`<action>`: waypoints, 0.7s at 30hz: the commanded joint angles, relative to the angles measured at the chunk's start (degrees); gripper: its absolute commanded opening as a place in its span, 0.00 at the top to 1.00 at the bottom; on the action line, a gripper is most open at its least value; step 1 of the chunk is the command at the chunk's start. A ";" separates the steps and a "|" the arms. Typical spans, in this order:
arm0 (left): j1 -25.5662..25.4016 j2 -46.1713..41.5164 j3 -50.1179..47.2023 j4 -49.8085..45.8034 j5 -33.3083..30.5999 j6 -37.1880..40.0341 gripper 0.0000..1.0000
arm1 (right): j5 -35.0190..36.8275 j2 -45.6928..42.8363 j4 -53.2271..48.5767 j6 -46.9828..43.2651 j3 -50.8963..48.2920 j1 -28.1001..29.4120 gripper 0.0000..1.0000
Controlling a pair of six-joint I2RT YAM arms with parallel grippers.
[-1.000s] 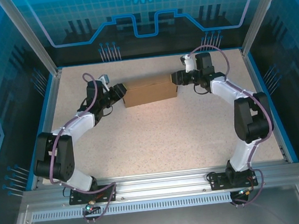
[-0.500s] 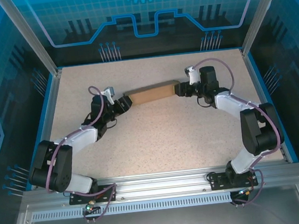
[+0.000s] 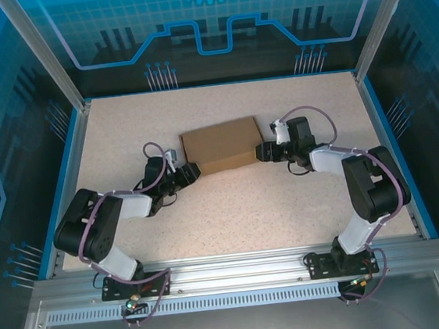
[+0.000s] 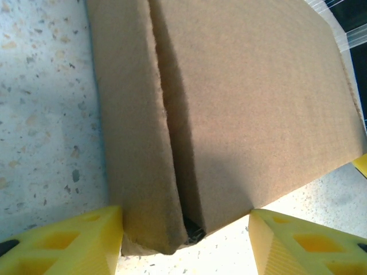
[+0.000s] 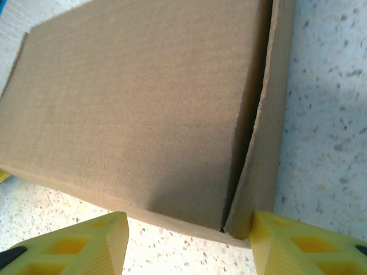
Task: Fold the paper box
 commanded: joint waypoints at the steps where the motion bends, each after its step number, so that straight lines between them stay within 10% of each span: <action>1: -1.44 0.64 -0.01 4.20 2.63 -0.41 0.38 | -1.66 -0.28 -0.94 1.70 -0.76 2.09 0.40; 21: -1.24 -22.15 1.18 -19.28 -16.39 17.03 0.15 | 19.78 -23.40 -17.27 -9.58 2.42 0.33 0.25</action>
